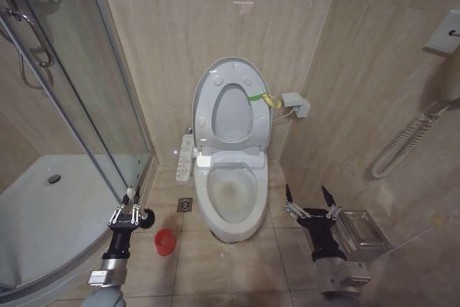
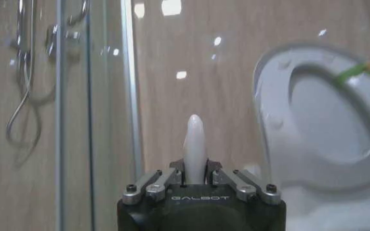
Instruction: Open the toilet lid, clean the toilet bowl with a toilet brush, close the toilet lid, and flush.
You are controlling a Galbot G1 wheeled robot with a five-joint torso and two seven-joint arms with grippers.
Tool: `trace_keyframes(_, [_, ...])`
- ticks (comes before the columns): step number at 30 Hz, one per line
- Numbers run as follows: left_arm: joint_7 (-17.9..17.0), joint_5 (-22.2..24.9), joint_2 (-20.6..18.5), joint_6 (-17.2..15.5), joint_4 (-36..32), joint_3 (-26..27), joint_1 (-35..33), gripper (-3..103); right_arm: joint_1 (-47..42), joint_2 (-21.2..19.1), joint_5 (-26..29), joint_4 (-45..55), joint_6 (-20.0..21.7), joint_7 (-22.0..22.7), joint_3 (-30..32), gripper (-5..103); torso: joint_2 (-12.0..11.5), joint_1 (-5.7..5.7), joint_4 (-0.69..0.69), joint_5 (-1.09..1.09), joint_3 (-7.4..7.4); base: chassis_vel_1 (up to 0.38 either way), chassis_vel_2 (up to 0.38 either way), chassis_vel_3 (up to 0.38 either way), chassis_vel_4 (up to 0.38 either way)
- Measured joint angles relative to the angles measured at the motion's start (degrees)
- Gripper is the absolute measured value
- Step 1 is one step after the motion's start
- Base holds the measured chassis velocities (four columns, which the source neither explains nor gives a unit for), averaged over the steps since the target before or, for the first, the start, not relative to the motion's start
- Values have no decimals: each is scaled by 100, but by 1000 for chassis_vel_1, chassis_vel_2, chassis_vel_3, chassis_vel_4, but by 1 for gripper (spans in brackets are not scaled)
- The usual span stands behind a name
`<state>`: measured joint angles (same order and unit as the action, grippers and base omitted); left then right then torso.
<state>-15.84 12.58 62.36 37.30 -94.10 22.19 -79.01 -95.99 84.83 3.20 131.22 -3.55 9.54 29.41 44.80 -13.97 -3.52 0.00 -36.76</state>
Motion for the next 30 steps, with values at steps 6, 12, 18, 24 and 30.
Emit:
trace_keyframes(6, [276,452,-33,145,736,-218,371,22,0,0,0,0,0,0,0,100,0,0,1,0,0,0,0,0,0])
trace_keyframes(12, [874,772,29,367,1471,-455,757,22,0,0,0,0,0,0,0,100,0,0,1,1,0,0,0,0,0])
trace_keyframes(18, [1194,851,127,474,2201,-583,1164,22,0,0,0,0,0,0,0,100,0,0,0,0,0,0,0,0,0])
trace_keyframes(24, [1446,988,92,639,2751,-616,1469,22,0,0,0,0,0,0,0,100,0,0,1,0,0,0,0,0,0])
trace_keyframes(30, [1689,1174,159,817,3065,-662,1671,22,0,0,0,0,0,0,0,100,0,0,1,0,0,0,0,0,0])
